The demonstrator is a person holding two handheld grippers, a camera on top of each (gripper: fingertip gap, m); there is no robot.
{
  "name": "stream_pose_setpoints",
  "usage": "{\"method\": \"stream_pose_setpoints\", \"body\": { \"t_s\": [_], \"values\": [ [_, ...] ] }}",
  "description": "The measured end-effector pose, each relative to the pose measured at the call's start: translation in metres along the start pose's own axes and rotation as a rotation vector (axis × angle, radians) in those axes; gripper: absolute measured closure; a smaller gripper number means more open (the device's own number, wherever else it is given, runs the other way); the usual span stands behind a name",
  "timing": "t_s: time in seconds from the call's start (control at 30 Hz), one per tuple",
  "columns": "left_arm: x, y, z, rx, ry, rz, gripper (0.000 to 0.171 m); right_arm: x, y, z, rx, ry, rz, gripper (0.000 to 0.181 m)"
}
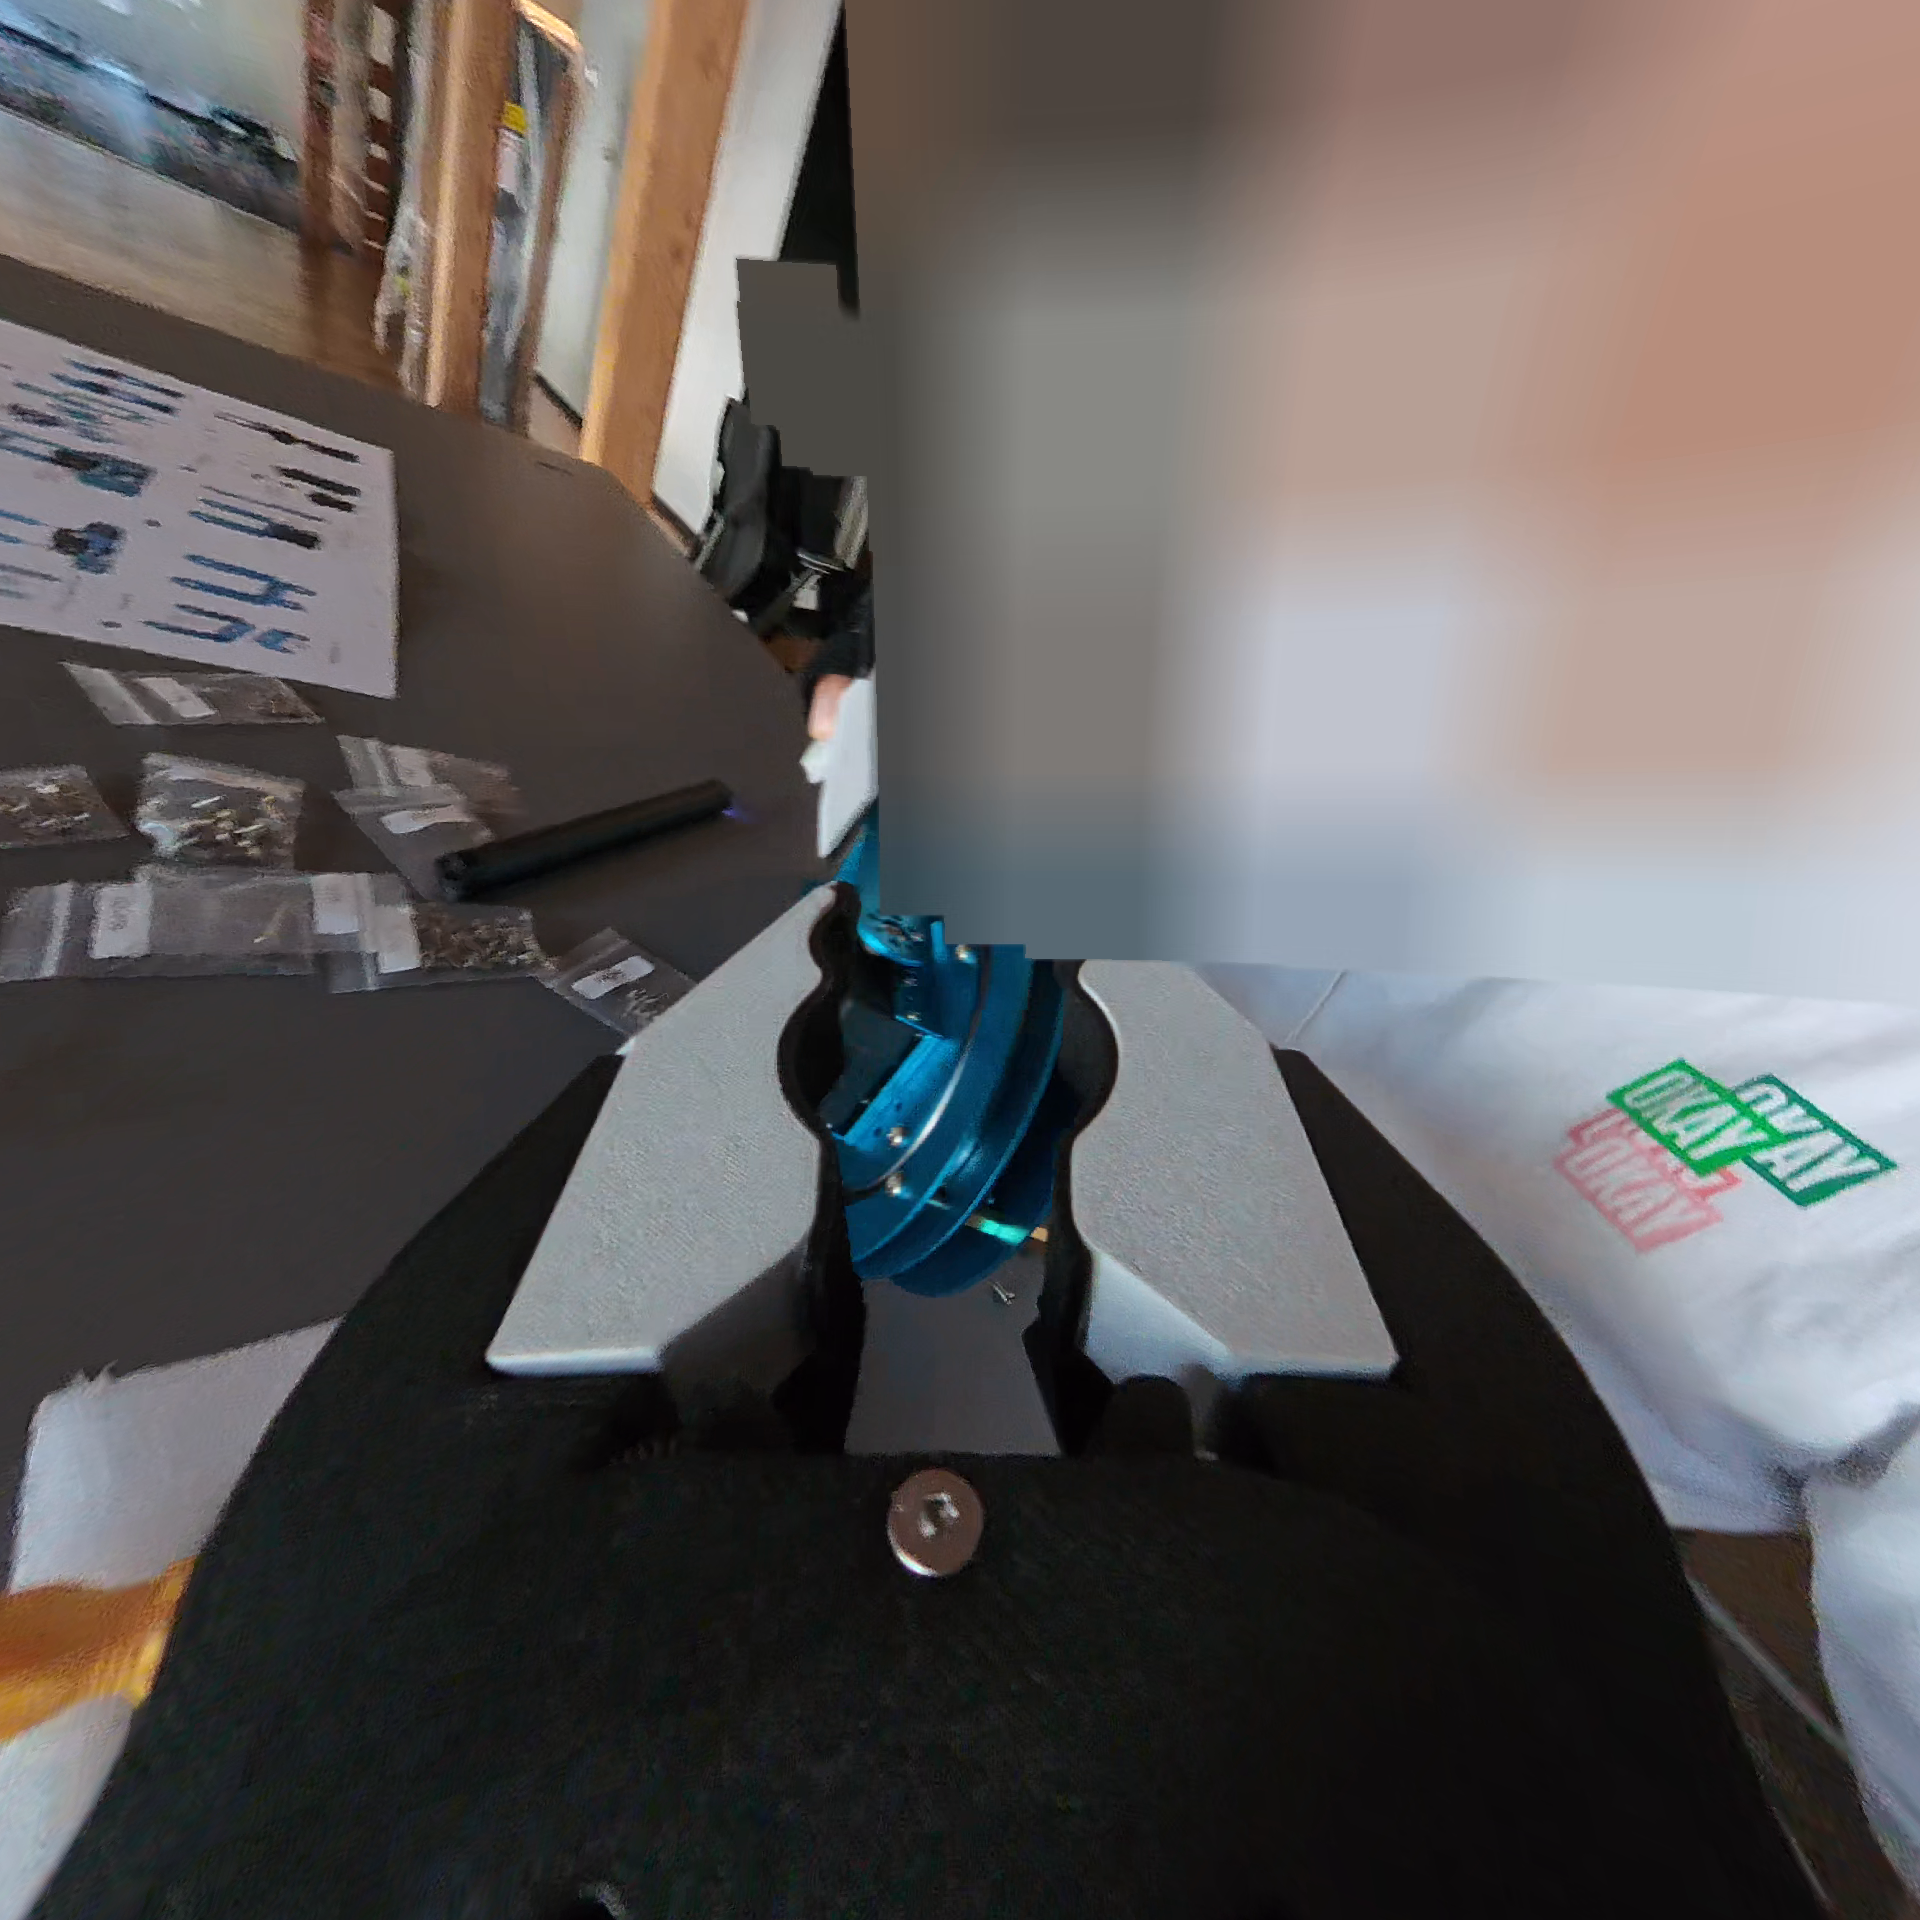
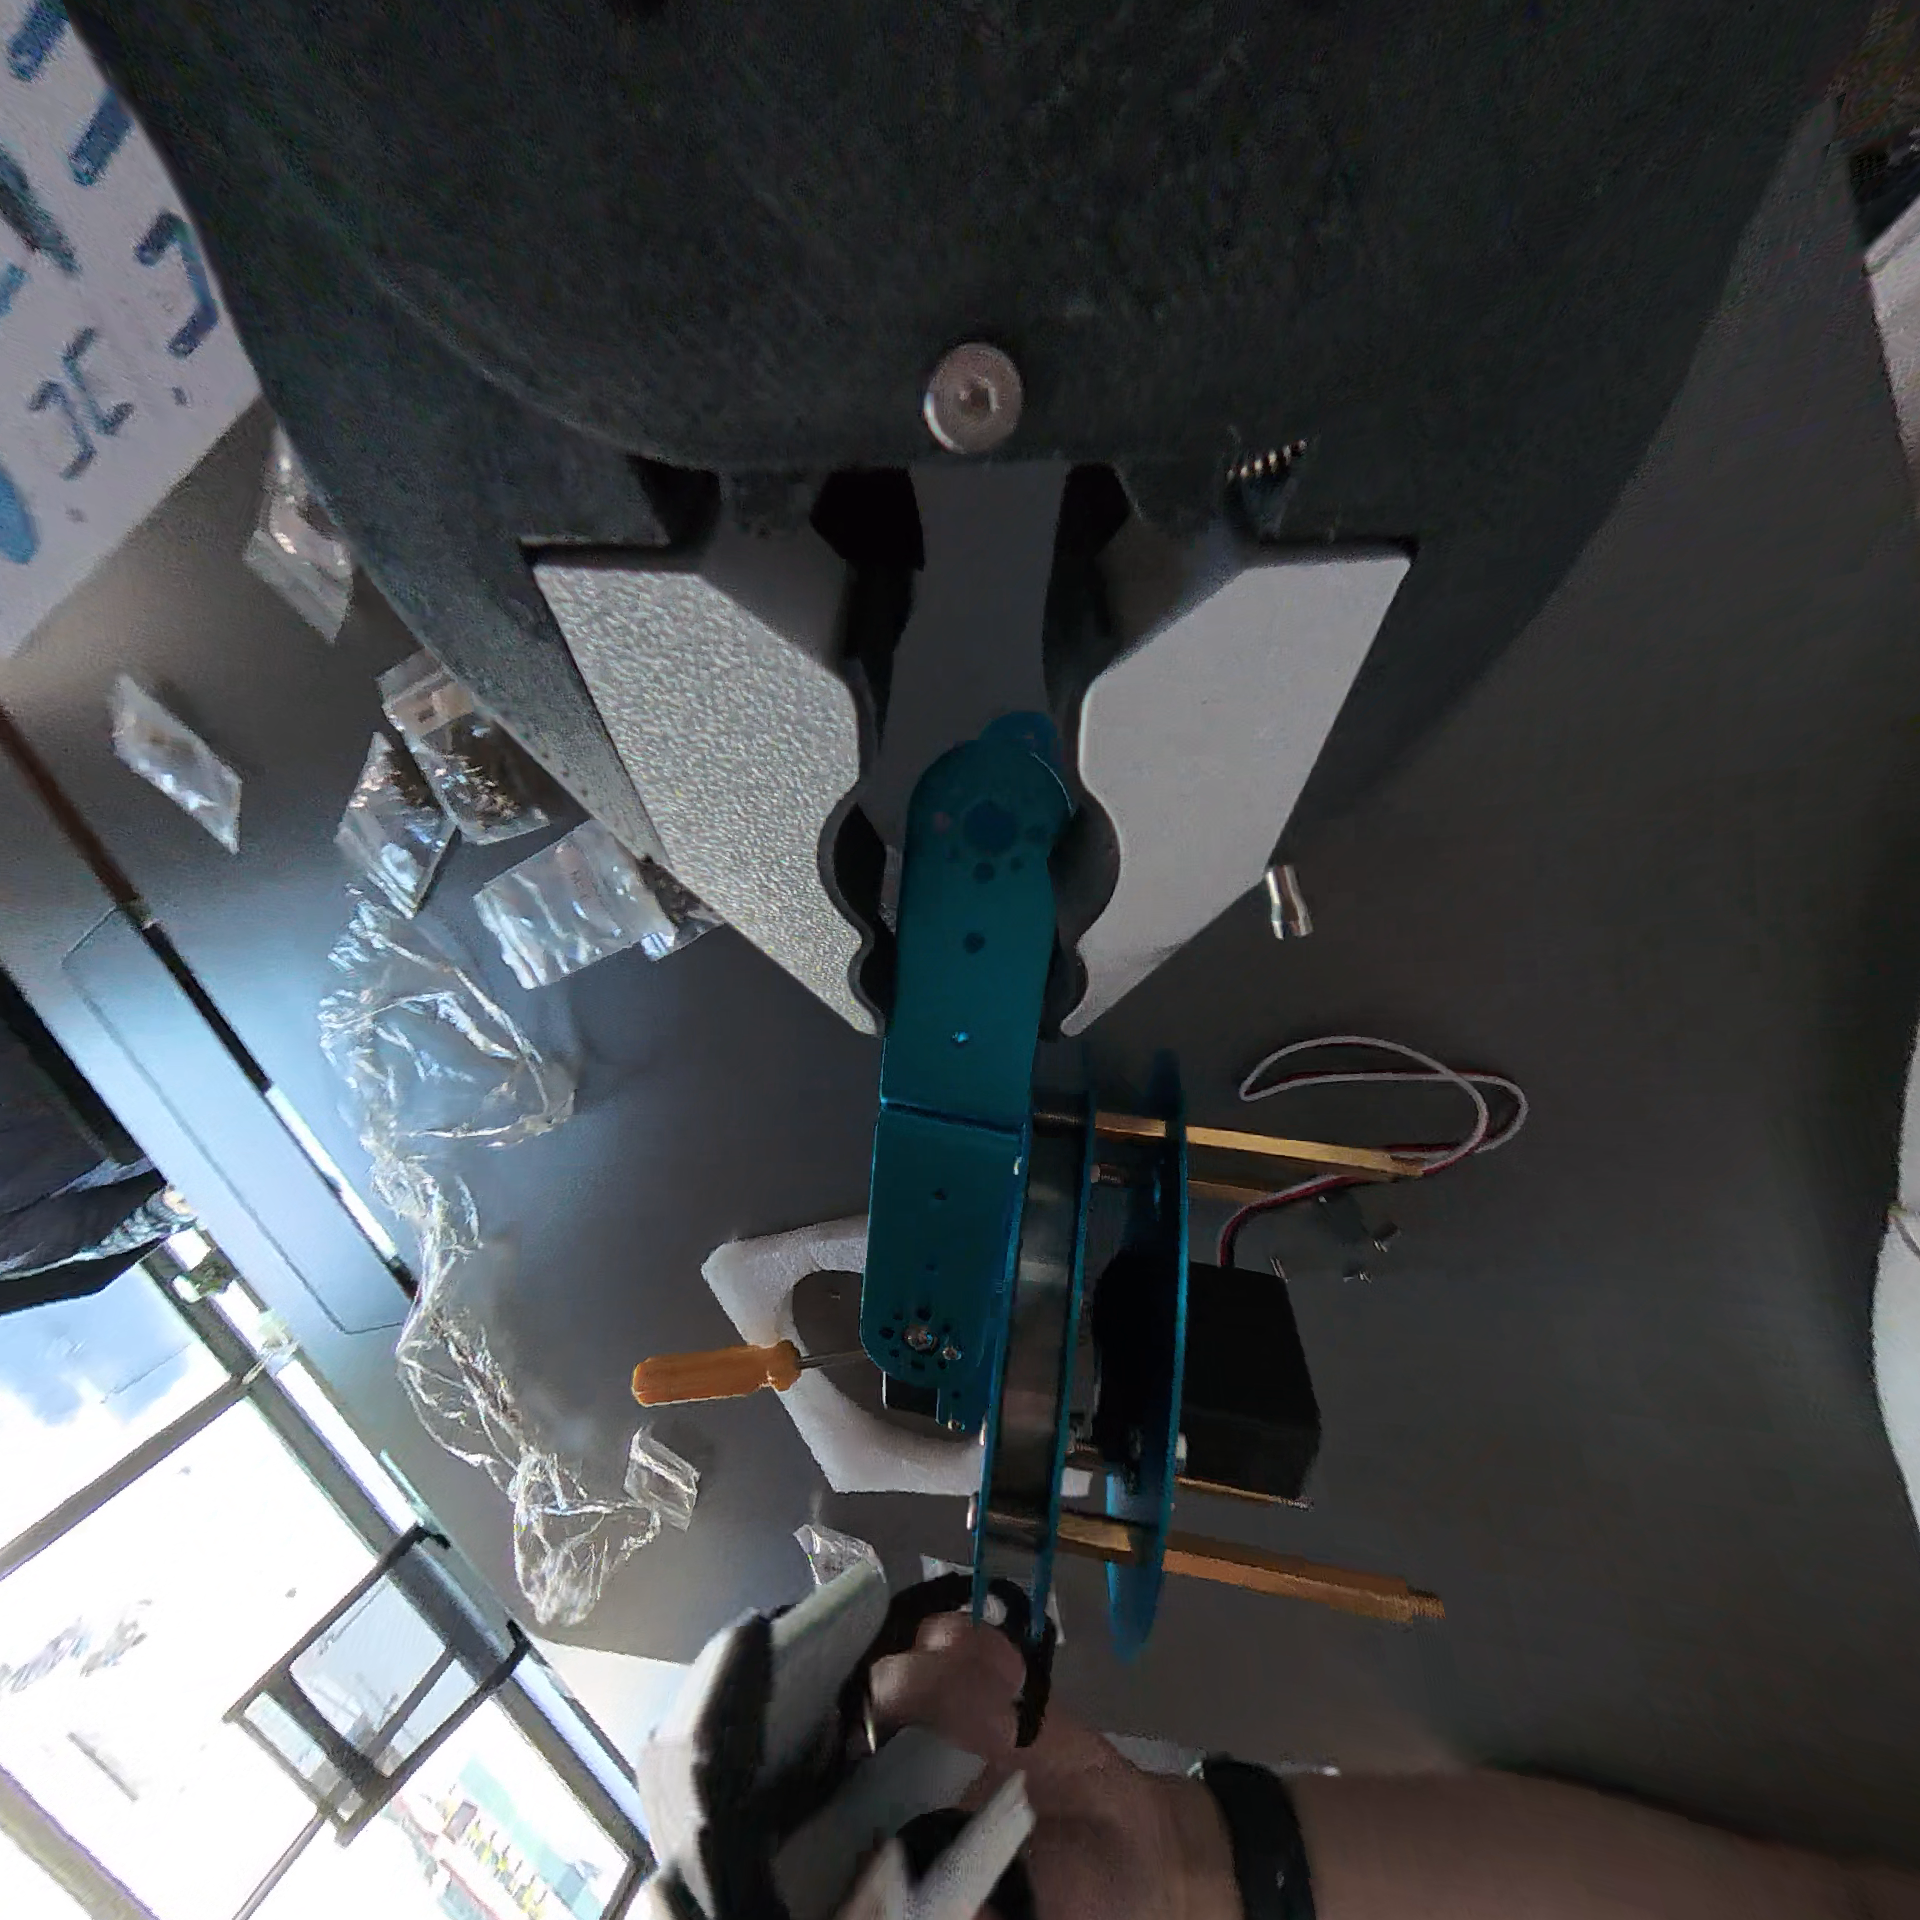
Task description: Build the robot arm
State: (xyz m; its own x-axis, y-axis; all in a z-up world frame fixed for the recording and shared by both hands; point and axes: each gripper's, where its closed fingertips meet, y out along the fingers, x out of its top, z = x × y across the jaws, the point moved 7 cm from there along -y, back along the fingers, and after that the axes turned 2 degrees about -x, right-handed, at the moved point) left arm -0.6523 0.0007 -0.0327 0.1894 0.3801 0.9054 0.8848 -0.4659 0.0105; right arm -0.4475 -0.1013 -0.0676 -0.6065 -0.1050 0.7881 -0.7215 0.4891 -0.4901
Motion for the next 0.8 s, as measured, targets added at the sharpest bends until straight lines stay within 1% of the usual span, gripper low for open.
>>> {"method": "stream_pose_setpoints", "body": {
  "t_s": [0.03,0.1,0.17,0.27,0.3,0.43,0.57,0.67,0.7,0.8],
  "values": [
    [-0.001,-0.003,0.005,0.020,-0.030,-0.005,0.130,0.000,0.001,-0.001,-0.006,-0.027,0.006,0.155],
    [-0.006,-0.002,0.010,0.055,-0.084,0.022,0.131,0.002,0.002,-0.004,-0.003,-0.065,0.004,0.155],
    [-0.014,0.003,0.010,0.082,-0.128,0.065,0.130,0.006,0.003,-0.006,-0.017,-0.144,0.005,0.155],
    [-0.027,0.008,0.011,0.122,-0.204,0.094,0.123,0.011,0.005,-0.009,-0.038,-0.263,0.003,0.157],
    [-0.031,0.009,0.013,0.118,-0.246,0.098,0.120,0.014,0.006,-0.010,-0.036,-0.284,-0.003,0.157],
    [-0.046,0.011,0.021,0.104,-0.433,0.126,0.120,0.019,0.009,-0.014,-0.016,-0.335,-0.013,0.157],
    [-0.056,0.013,0.022,0.051,-0.578,0.105,0.116,0.019,0.011,-0.017,-0.002,-0.362,-0.017,0.157],
    [-0.061,0.019,0.024,0.018,-0.645,0.099,0.118,0.019,0.012,-0.019,0.003,-0.378,-0.031,0.158],
    [-0.062,0.021,0.025,0.004,-0.662,0.099,0.123,0.019,0.012,-0.020,0.005,-0.377,-0.039,0.158],
    [-0.064,0.023,0.027,-0.024,-0.713,0.085,0.123,0.017,0.014,-0.022,0.006,-0.369,-0.055,0.158]
  ]
}}
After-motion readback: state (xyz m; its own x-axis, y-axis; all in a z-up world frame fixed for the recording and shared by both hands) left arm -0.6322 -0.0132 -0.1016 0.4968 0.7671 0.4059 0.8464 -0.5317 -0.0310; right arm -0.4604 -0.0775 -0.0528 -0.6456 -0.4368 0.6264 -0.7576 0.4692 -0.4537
